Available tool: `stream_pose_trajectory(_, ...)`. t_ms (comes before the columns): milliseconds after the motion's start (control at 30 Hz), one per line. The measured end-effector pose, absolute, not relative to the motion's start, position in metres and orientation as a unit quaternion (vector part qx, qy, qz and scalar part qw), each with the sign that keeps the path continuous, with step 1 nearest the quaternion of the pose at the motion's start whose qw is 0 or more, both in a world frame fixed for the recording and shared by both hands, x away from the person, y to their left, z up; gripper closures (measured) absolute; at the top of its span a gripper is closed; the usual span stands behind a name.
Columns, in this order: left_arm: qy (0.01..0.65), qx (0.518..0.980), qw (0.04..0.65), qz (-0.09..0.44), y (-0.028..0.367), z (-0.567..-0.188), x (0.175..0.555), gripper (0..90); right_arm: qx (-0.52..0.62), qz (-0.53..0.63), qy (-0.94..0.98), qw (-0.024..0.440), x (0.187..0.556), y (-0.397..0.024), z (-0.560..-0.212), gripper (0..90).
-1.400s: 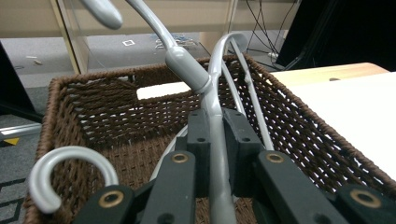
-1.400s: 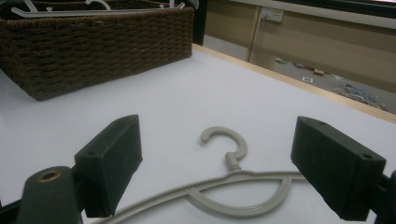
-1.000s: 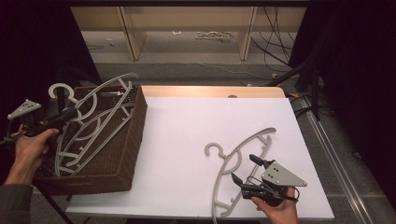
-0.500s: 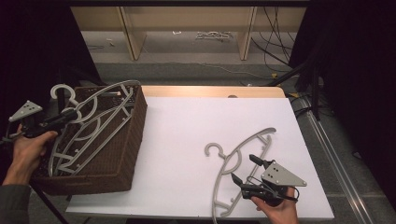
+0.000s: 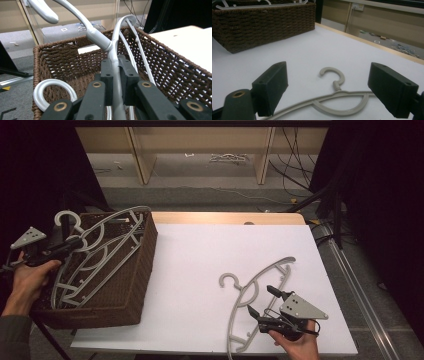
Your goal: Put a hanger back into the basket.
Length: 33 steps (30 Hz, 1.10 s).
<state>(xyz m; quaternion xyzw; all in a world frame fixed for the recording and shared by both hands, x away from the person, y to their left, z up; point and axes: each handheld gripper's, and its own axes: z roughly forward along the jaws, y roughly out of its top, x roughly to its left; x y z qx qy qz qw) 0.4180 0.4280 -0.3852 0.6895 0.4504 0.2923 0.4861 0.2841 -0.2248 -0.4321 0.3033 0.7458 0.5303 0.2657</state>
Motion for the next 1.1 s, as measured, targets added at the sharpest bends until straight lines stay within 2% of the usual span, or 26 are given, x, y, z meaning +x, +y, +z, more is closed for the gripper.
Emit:
stream_pose_trajectory(533,0.401,0.731,0.446,0.325,0.420,-0.372,0.419,82.3,0.302,0.529,0.747,0.266,0.284,-0.225,-0.432,17.3)
stream_pose_trajectory(1000,0.406,0.727,0.446,0.328,0.438,-0.378,0.407,82.3,0.300,0.532,0.745,0.268,0.285,-0.224,-0.432,17.4)
stream_pose_trajectory(1100,0.412,0.727,0.442,0.327,0.441,-0.383,0.406,82.1,0.307,0.529,0.748,0.258,0.284,-0.224,-0.432,17.3)
